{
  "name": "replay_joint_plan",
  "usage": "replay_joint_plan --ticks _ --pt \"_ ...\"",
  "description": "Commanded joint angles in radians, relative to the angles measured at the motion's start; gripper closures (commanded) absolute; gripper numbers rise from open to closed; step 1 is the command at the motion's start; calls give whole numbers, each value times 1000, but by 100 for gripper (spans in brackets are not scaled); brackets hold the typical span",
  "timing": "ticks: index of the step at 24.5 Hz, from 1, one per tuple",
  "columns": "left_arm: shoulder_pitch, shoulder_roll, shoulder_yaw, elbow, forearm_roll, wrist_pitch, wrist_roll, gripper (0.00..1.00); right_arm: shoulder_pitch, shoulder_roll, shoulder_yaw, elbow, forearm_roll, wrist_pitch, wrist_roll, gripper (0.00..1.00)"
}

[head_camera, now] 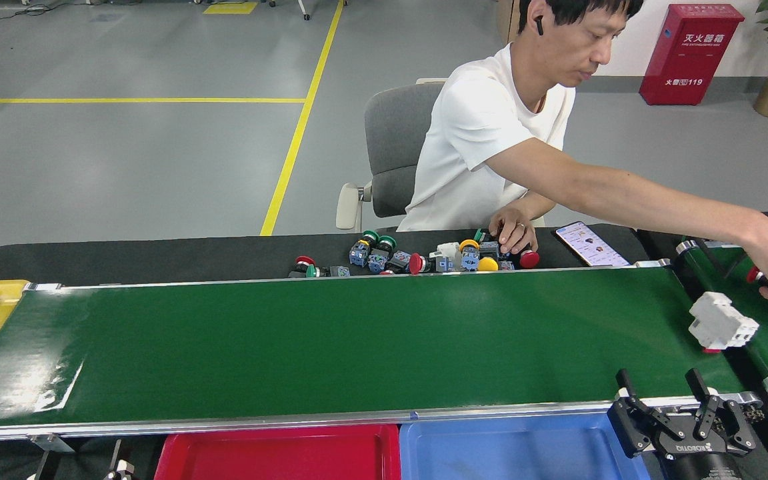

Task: Pick switch part from conveyor to tray

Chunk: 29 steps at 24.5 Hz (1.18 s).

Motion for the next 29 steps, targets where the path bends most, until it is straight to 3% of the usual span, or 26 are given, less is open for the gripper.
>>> replay_joint_plan --ticks 1,6,16,19,22,26,29 --pt "14 5 -2 -13 -3 -12 0 0 -2 0 -8 -14 -3 -4 -10 1" --pt "31 14 -108 -14 -6 -8 -1 0 -2 0 -8 -14 -3 -13 -10 1" --pt "-19 -17 -126 -13 -122 53 -13 0 -8 3 -6 7 0 5 15 2" --pt "-38 -14 -132 -13 -122 53 -15 0 -15 17 0 18 14 76 67 6" --pt "-49 -17 -132 -13 -122 53 -18 0 -59 69 14 49 43 135 81 9" --pt "-66 -26 -131 -13 -113 40 -20 0 -189 138 51 187 122 143 102 9" --pt "-69 -12 -129 -13 -99 11 -17 0 -251 180 52 260 141 143 105 9"
